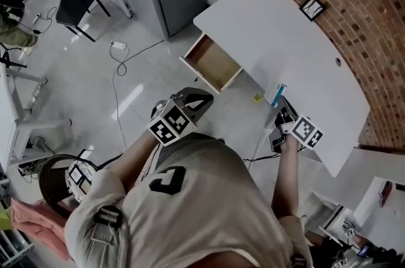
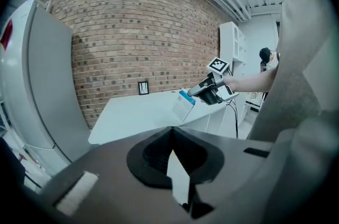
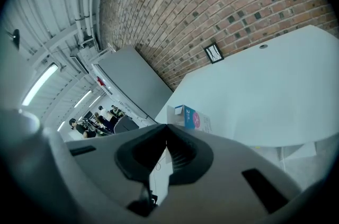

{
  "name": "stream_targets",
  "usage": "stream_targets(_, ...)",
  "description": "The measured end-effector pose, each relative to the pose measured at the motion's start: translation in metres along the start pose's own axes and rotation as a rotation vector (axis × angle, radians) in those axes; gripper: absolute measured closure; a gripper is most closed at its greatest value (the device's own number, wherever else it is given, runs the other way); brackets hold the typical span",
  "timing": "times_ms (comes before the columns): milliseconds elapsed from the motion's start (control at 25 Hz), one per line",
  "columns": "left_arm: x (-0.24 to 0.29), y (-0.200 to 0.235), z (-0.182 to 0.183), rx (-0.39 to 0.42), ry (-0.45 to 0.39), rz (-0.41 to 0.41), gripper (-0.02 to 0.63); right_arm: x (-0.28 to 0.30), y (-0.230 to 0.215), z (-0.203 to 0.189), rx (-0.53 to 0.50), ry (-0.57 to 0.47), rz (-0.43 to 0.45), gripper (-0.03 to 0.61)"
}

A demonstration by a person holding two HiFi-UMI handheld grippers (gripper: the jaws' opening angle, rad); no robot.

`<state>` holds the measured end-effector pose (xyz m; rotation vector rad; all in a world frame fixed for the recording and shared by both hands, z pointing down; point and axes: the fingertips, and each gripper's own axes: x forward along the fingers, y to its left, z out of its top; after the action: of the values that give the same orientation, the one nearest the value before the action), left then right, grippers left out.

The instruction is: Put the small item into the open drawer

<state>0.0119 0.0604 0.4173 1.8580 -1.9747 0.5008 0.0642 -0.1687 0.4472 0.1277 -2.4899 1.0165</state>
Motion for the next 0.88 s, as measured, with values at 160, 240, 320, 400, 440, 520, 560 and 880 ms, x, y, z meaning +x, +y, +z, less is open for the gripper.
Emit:
stream_targets(160, -0.007, 0.021, -0.002, -0.021, -0.03, 0.017, 0.609, 0.013, 0.015, 0.002, -0.032, 0.019, -0.006, 0.572)
stream_targets(240, -0.011, 0.03, -0.004, -0.033, -0.042, 0.02, 0.609, 0.021, 0.024, 0.003, -0.05, 0.033, -0.009, 0.572)
stream_targets(320, -0.014, 0.038, -0.007, -0.043, -0.046, 0.013, 0.609, 0.03, 0.031, 0.003, -0.064, 0.044, -0.009, 0.572)
stream_targets(400, -0.019, 0.048, -0.009, -0.044, -0.05, 0.018, 0.609, 0.039, 0.04, 0.002, -0.075, 0.051, -0.007, 0.572)
stream_targets(440, -0.022, 0.053, -0.011, -0.045, -0.052, 0.022, 0.609, 0.043, 0.045, 0.001, -0.08, 0.055, -0.007, 0.572)
stream_targets(520, -0.028, 0.062, -0.016, -0.052, -0.055, 0.027, 0.609, 0.05, 0.053, -0.003, -0.087, 0.064, -0.011, 0.572)
stream_targets(560, -0.031, 0.066, -0.018, -0.055, -0.057, 0.026, 0.609, 0.053, 0.057, -0.005, -0.09, 0.069, -0.014, 0.572)
stream_targets(880, -0.056, 0.101, -0.037, -0.057, -0.062, 0.021, 0.609, 0.084, 0.089, -0.015, -0.108, 0.077, -0.029, 0.572)
